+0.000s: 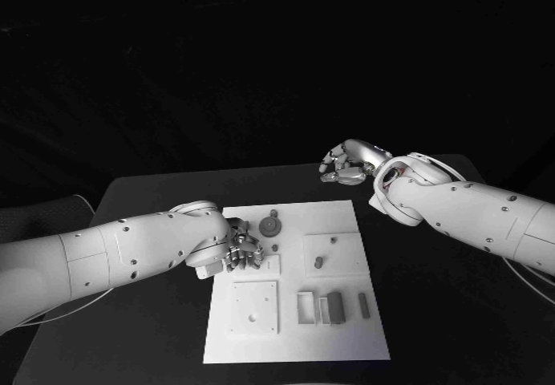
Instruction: Assemble the parts on the task board
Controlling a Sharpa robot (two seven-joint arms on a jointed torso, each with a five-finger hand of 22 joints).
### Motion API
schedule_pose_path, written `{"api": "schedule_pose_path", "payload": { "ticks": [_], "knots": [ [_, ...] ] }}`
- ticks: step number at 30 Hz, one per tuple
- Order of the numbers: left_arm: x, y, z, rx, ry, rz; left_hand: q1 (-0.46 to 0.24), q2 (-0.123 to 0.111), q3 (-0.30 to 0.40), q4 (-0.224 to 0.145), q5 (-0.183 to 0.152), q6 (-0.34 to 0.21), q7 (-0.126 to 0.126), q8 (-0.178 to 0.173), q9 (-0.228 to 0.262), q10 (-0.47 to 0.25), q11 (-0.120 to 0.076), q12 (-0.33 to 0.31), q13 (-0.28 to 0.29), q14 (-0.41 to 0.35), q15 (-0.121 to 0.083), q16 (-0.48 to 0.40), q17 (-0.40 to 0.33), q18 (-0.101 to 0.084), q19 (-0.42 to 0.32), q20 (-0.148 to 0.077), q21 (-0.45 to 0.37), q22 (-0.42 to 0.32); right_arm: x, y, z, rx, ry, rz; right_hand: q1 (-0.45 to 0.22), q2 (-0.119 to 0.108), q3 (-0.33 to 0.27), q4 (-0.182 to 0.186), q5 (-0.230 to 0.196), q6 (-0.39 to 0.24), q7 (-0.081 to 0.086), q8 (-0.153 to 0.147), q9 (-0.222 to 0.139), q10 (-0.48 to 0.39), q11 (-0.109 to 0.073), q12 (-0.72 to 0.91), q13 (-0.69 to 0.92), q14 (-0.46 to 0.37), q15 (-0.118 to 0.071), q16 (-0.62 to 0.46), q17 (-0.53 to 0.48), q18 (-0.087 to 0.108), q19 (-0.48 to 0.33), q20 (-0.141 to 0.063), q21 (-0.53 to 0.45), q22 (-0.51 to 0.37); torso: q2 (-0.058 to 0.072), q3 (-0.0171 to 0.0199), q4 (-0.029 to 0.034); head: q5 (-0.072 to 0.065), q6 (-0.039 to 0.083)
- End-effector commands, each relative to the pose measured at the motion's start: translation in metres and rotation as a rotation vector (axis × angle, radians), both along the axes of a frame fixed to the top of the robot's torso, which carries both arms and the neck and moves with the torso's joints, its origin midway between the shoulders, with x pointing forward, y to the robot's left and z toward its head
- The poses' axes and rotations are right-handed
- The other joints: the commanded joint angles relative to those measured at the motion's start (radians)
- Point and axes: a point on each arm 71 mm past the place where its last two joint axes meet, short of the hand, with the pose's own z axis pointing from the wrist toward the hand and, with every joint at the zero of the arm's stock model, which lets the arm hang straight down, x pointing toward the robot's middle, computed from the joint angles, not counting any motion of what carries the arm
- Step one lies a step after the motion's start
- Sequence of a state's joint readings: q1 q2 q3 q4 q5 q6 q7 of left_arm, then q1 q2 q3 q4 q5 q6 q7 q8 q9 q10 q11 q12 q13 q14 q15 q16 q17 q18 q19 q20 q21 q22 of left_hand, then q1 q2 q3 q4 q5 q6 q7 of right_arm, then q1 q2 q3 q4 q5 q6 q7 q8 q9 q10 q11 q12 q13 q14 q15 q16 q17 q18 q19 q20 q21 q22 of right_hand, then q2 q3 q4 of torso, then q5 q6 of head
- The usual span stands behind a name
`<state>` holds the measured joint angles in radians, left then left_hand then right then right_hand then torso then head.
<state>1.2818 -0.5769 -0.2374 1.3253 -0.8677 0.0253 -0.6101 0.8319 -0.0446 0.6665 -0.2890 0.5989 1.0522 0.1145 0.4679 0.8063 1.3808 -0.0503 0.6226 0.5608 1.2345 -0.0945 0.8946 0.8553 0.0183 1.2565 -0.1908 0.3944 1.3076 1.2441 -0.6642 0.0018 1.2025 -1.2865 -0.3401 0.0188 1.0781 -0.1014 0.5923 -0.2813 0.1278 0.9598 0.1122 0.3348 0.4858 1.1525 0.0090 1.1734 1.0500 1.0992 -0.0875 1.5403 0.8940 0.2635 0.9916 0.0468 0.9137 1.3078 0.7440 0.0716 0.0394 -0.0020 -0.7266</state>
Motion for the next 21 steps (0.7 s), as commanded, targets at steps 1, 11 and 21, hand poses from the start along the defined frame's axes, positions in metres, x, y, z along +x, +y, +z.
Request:
{"api": "schedule_pose_path", "payload": {
  "ticks": [1, 11, 21],
  "knots": [
    [0.0004, 0.0006, -0.0006, 0.005, -0.013, 0.007, 0.0, 0.012, 0.024, 0.022, 0.001, 0.132, -0.124, 0.047, 0.075, -0.022, -0.026, 0.006, -0.001, -0.003, -0.004, 0.006, -0.002, 0.026, -0.002, -0.004, 0.004, 0.017, -0.0004, 0.0016, -0.0001, -0.004, 0.007, 0.013, -0.001, -0.006, 0.005, 0.001, 0.004, 0.0, 0.006, -0.007, -0.001, -0.006, -0.002, -0.007, -0.001, 0.001, -0.006, -0.006, -0.001, -0.002, -0.001, -0.002, -0.003, 0.015, 0.0, 0.0, -0.0001, 0.001, -0.001],
    [-0.0001, -0.0018, -0.0008, 0.001, -0.012, 0.0, 0.0, 0.013, 0.025, 0.022, -0.001, 0.131, -0.124, 0.048, 0.076, -0.022, -0.026, 0.007, -0.002, -0.004, -0.004, 0.007, -0.004, 0.026, -0.003, -0.004, 0.004, 0.017, -0.0003, 0.002, -0.0003, -0.004, 0.008, 0.014, -0.001, -0.005, 0.005, 0.001, 0.004, 0.0, 0.006, -0.007, -0.001, -0.006, -0.002, -0.007, -0.001, 0.0, -0.006, -0.006, -0.001, -0.002, -0.001, -0.002, -0.003, 0.015, 0.0, 0.0001, 0.0002, 0.0, -0.001],
    [-0.0016, -0.0032, -0.0035, 0.006, 0.004, -0.013, -0.001, 0.014, 0.025, 0.024, -0.013, 0.127, -0.122, 0.048, 0.075, -0.026, -0.025, 0.009, -0.005, -0.009, -0.003, 0.012, -0.011, 0.026, -0.006, -0.004, 0.003, 0.018, 0.0, 0.0021, -0.0008, -0.007, 0.014, 0.016, -0.003, -0.005, 0.005, 0.002, 0.004, 0.0, 0.006, -0.008, -0.001, -0.006, -0.001, -0.007, -0.001, 0.0, -0.005, -0.006, -0.002, -0.002, -0.001, -0.002, -0.004, 0.015, 0.0, 0.0002, -0.0003, -0.002, -0.001]
  ]
}}
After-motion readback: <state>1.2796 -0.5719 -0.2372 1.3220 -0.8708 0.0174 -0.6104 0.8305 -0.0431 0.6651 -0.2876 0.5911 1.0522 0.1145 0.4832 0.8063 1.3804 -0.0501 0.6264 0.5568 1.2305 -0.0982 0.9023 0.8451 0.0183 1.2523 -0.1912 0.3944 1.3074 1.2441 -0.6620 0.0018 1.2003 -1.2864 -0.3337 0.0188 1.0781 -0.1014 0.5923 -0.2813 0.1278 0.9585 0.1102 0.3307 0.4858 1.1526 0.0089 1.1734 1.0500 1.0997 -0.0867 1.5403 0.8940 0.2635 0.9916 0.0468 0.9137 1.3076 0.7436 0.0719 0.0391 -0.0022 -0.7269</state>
